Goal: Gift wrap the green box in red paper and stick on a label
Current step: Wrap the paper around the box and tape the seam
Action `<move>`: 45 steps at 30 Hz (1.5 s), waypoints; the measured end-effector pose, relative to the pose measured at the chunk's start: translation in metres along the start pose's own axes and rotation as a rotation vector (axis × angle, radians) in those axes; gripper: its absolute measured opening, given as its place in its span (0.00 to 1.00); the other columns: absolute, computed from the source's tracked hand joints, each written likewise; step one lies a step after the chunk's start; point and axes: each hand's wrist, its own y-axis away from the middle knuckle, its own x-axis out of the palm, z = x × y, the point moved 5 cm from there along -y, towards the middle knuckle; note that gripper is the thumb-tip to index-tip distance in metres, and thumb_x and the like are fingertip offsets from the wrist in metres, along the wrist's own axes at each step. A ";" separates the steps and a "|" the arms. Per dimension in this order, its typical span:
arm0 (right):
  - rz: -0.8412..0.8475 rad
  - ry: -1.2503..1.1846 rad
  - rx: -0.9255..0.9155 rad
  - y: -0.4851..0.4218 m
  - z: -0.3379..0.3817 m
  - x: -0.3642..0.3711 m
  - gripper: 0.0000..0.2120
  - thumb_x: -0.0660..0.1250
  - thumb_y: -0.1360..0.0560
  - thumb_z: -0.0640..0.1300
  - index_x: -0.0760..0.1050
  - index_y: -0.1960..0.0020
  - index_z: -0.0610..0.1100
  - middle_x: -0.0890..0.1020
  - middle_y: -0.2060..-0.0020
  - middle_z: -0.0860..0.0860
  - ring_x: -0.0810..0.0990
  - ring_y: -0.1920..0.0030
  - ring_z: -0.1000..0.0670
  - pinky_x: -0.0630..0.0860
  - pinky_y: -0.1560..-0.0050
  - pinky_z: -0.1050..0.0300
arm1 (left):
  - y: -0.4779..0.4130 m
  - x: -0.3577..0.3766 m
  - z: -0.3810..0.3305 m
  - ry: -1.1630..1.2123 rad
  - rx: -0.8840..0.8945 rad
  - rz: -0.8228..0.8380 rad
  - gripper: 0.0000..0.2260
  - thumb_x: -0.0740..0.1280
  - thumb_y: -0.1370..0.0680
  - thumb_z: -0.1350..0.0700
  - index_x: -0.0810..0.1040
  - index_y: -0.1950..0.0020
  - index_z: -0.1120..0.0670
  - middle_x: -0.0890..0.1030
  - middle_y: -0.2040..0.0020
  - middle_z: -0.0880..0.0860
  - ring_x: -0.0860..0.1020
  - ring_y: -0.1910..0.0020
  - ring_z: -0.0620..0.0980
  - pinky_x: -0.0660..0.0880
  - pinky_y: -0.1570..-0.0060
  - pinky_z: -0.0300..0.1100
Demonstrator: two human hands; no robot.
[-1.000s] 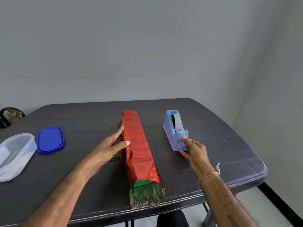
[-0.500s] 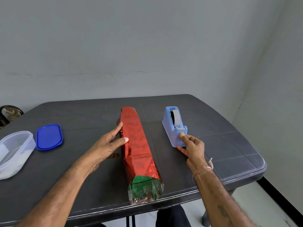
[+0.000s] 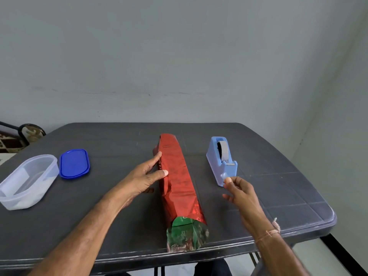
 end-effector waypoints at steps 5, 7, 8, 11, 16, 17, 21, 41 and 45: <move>0.389 0.356 -0.179 -0.024 0.072 0.048 0.13 0.64 0.16 0.48 0.77 0.53 0.41 0.78 0.59 0.51 0.76 0.55 0.52 0.77 0.51 0.54 | 0.003 -0.002 -0.002 -0.012 0.002 -0.032 0.35 0.73 0.21 0.51 0.60 0.19 0.38 0.61 0.19 0.44 0.58 0.20 0.43 0.58 0.24 0.46; 0.533 0.502 -0.250 -0.035 0.094 0.075 0.13 0.64 0.16 0.48 0.77 0.51 0.39 0.77 0.60 0.50 0.74 0.57 0.52 0.74 0.53 0.54 | 0.003 -0.003 -0.001 -0.007 -0.002 -0.043 0.35 0.73 0.22 0.50 0.60 0.20 0.37 0.62 0.19 0.44 0.61 0.20 0.44 0.62 0.23 0.49; 0.600 0.563 -0.270 -0.039 0.101 0.088 0.14 0.64 0.16 0.48 0.76 0.51 0.37 0.76 0.60 0.49 0.73 0.57 0.52 0.73 0.55 0.55 | 0.003 -0.003 -0.001 -0.002 -0.010 -0.048 0.35 0.73 0.22 0.50 0.60 0.20 0.37 0.63 0.19 0.44 0.62 0.21 0.46 0.66 0.25 0.53; 0.776 0.752 -0.296 -0.048 0.112 0.123 0.13 0.65 0.16 0.49 0.76 0.52 0.39 0.76 0.61 0.50 0.74 0.59 0.53 0.74 0.57 0.59 | 0.005 -0.002 -0.002 -0.013 -0.035 -0.048 0.35 0.73 0.22 0.49 0.59 0.20 0.35 0.63 0.19 0.45 0.66 0.23 0.49 0.76 0.35 0.54; 0.928 0.986 -0.281 -0.058 0.115 0.160 0.10 0.63 0.16 0.51 0.75 0.54 0.47 0.77 0.60 0.52 0.74 0.58 0.54 0.73 0.54 0.57 | 0.006 -0.001 -0.006 -0.021 -0.040 -0.031 0.35 0.72 0.21 0.49 0.58 0.19 0.35 0.62 0.18 0.46 0.67 0.30 0.43 0.78 0.43 0.49; 0.943 0.998 -0.270 -0.060 0.115 0.165 0.10 0.63 0.16 0.51 0.75 0.54 0.49 0.77 0.60 0.53 0.74 0.59 0.54 0.72 0.53 0.57 | 0.006 -0.001 -0.007 -0.020 -0.035 -0.028 0.35 0.72 0.21 0.50 0.57 0.19 0.35 0.62 0.18 0.46 0.67 0.33 0.41 0.77 0.47 0.47; 0.975 1.037 -0.246 -0.064 0.113 0.175 0.12 0.64 0.17 0.53 0.73 0.58 0.51 0.77 0.63 0.56 0.74 0.60 0.55 0.71 0.51 0.54 | 0.007 0.001 -0.009 0.014 -0.017 -0.035 0.35 0.71 0.20 0.53 0.57 0.18 0.38 0.64 0.20 0.47 0.70 0.43 0.36 0.75 0.49 0.42; 0.858 1.305 -0.386 -0.066 0.103 0.189 0.14 0.68 0.20 0.57 0.74 0.58 0.49 0.81 0.57 0.50 0.79 0.55 0.50 0.73 0.56 0.58 | 0.006 0.002 -0.008 0.080 0.027 -0.041 0.35 0.71 0.20 0.55 0.58 0.18 0.39 0.64 0.20 0.44 0.68 0.33 0.42 0.70 0.30 0.52; 0.838 1.391 -0.452 -0.065 0.106 0.191 0.14 0.68 0.21 0.60 0.76 0.56 0.50 0.82 0.56 0.52 0.80 0.54 0.51 0.75 0.52 0.54 | 0.005 0.000 -0.004 0.072 0.032 -0.043 0.35 0.71 0.20 0.55 0.58 0.18 0.40 0.62 0.19 0.45 0.65 0.22 0.49 0.66 0.27 0.53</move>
